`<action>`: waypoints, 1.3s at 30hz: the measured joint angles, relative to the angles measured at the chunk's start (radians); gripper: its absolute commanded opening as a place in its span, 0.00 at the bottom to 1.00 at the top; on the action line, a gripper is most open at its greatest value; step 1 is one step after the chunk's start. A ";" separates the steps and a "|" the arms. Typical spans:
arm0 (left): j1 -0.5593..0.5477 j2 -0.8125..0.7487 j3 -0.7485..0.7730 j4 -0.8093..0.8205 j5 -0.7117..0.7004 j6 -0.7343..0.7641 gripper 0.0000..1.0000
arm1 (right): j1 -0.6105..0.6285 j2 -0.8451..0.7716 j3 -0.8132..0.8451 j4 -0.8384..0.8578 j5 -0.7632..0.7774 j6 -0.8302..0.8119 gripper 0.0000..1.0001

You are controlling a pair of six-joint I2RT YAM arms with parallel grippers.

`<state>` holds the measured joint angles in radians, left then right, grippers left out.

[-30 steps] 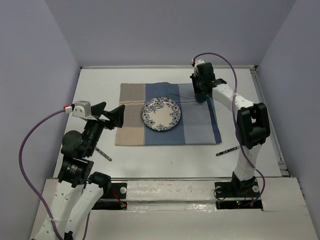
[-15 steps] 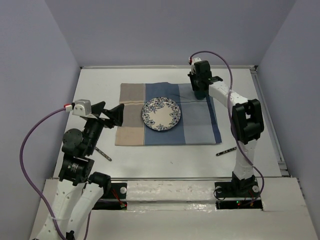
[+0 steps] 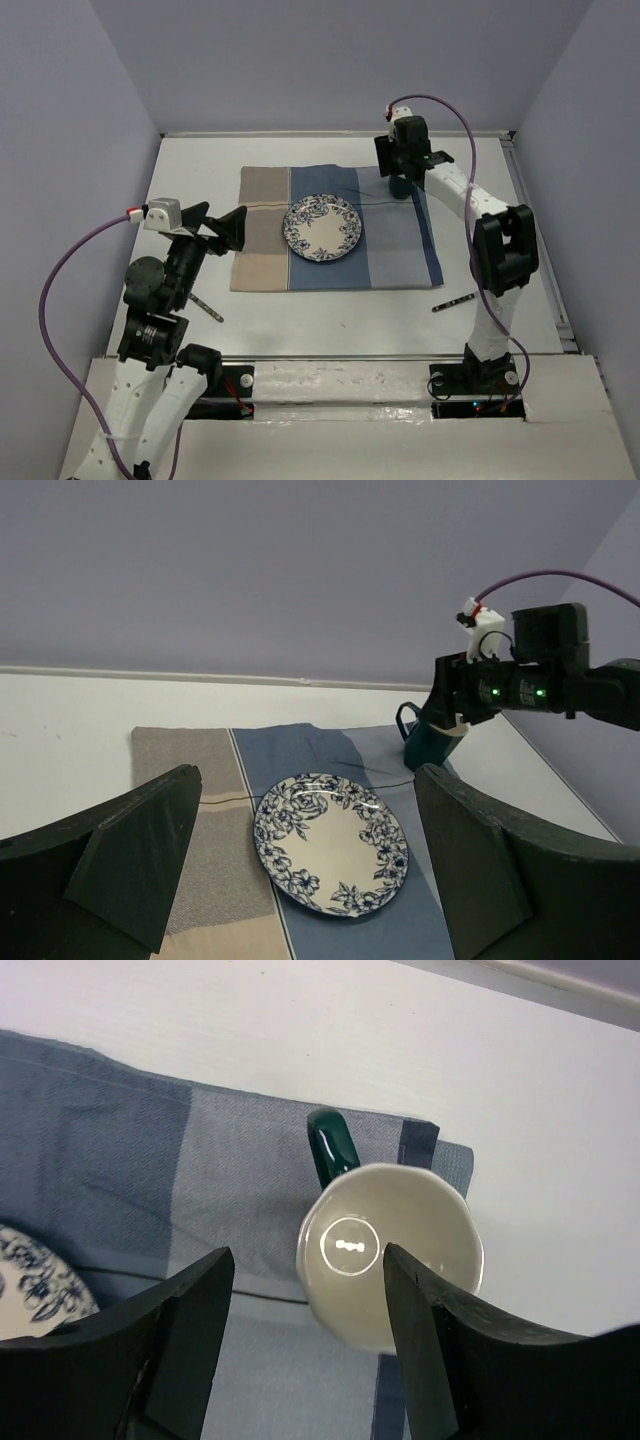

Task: Set the dinner table for one person

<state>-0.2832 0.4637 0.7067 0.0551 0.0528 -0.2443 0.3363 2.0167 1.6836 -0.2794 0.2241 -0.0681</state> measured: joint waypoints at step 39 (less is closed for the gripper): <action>-1.067 1.451 0.670 0.138 -0.202 0.187 0.92 | 0.000 -1.623 -0.714 0.053 -0.267 0.517 0.59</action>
<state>-1.3502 1.9144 1.3766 0.1936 -0.1490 -0.0578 0.3363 0.3939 0.9695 -0.2268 -0.0425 0.4492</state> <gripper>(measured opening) 0.953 0.608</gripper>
